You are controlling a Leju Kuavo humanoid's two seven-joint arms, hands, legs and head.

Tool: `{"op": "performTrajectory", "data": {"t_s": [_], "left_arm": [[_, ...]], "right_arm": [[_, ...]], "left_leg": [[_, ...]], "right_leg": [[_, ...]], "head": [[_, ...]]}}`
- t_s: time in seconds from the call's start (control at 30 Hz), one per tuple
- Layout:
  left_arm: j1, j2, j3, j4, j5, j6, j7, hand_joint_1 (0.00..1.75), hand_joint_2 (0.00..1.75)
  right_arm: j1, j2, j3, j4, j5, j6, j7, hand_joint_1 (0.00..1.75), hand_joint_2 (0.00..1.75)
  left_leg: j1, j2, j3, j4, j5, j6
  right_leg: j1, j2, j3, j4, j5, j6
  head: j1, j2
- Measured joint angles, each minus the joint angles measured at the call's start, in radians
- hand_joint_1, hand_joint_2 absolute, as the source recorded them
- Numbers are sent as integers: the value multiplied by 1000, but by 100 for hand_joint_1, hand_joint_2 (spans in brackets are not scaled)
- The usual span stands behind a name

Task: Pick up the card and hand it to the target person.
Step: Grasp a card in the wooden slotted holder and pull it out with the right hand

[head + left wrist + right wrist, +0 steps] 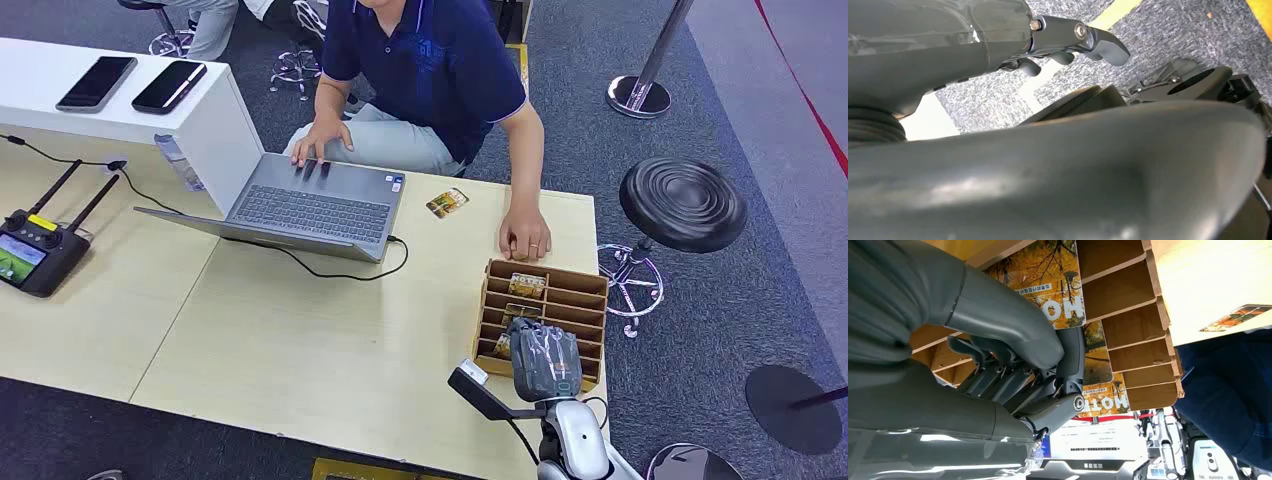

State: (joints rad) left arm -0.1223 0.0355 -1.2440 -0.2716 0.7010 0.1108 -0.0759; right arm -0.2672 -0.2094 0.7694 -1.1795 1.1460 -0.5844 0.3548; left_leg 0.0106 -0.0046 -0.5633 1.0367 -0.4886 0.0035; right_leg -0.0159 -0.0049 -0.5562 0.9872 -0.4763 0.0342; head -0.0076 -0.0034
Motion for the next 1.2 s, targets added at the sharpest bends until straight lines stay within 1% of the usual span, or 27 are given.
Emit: {"op": "performTrajectory", "data": {"t_s": [0.3, 0.5, 0.77, 0.93, 1.2], "left_arm": [[0, 0, 0, 0, -20, 51, -11, 0, 0], [0, 0, 0, 0, -19, 49, -13, 0, 0], [0, 0, 0, 0, -19, 42, -5, 0, 0], [0, 0, 0, 0, -19, 39, -5, 0, 0], [-2, 1, 0, 0, -22, 35, -5, 0, 0]], "right_arm": [[0, -1, -1, 4, 0, -6, 4, 175, 175], [0, -2, -1, 5, -7, -13, 5, 175, 175], [-1, -6, -25, -10, -19, -57, 13, 175, 175], [-10, -21, -57, -83, 4, -66, 33, 175, 175], [-44, -52, -118, -276, 69, -57, 63, 175, 175]], "left_leg": [[0, 0, 0, 0, 0, 0], [0, 0, 0, 0, 0, 0], [0, 0, 0, 0, 0, 0], [0, 0, 0, 0, 0, 0], [0, 0, 0, 0, 0, 0]], "right_leg": [[0, 0, 0, 0, 0, 0], [0, 0, 0, 0, 0, 0], [0, 0, 0, 0, 0, 0], [0, 0, 0, 0, 0, 0], [0, 0, 0, 0, 0, 0]], "head": [[0, 0], [0, 0], [0, 0], [0, 0], [0, 0]]}}
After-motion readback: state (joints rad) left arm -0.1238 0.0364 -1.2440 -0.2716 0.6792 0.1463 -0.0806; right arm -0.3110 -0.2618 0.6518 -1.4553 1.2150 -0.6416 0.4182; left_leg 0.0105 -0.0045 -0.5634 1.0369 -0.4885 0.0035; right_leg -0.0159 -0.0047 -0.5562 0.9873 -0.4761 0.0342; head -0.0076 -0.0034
